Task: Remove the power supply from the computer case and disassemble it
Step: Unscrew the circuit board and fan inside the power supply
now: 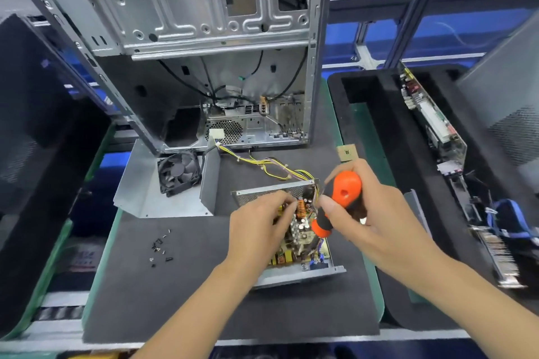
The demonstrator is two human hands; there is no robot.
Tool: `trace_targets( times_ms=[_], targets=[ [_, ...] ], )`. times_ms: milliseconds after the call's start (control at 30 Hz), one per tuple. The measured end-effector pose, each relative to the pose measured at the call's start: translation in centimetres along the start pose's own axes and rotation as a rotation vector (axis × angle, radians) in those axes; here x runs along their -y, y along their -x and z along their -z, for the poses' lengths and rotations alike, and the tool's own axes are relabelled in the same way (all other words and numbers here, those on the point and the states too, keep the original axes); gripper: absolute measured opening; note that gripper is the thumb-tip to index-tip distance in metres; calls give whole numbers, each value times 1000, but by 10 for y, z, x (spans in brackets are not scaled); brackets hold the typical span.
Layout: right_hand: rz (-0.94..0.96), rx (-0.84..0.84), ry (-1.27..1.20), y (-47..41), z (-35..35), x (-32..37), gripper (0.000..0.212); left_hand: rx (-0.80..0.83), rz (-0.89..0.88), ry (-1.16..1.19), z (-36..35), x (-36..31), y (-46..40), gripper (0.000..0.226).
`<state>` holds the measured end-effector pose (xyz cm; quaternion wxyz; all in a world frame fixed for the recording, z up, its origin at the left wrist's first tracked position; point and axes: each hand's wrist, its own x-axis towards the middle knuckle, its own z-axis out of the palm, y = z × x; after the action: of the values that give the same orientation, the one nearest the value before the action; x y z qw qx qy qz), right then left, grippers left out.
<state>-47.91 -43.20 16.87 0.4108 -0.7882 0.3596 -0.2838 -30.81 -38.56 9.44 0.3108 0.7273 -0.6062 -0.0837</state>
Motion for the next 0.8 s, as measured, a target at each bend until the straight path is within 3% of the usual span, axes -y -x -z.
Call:
trace_targets(
  times_ms=[567,733,800],
  targets=[
    [4,59,79,8,-10,-9,19,68,-70,-60,-9,6,0,8],
    [13,147,80,8,-9,-1,23,112,-35,-73,-6,3,0,4],
    [18,208,152,2,-4,7,25,172,-24,-24,-1,3,-1,11]
  ],
)
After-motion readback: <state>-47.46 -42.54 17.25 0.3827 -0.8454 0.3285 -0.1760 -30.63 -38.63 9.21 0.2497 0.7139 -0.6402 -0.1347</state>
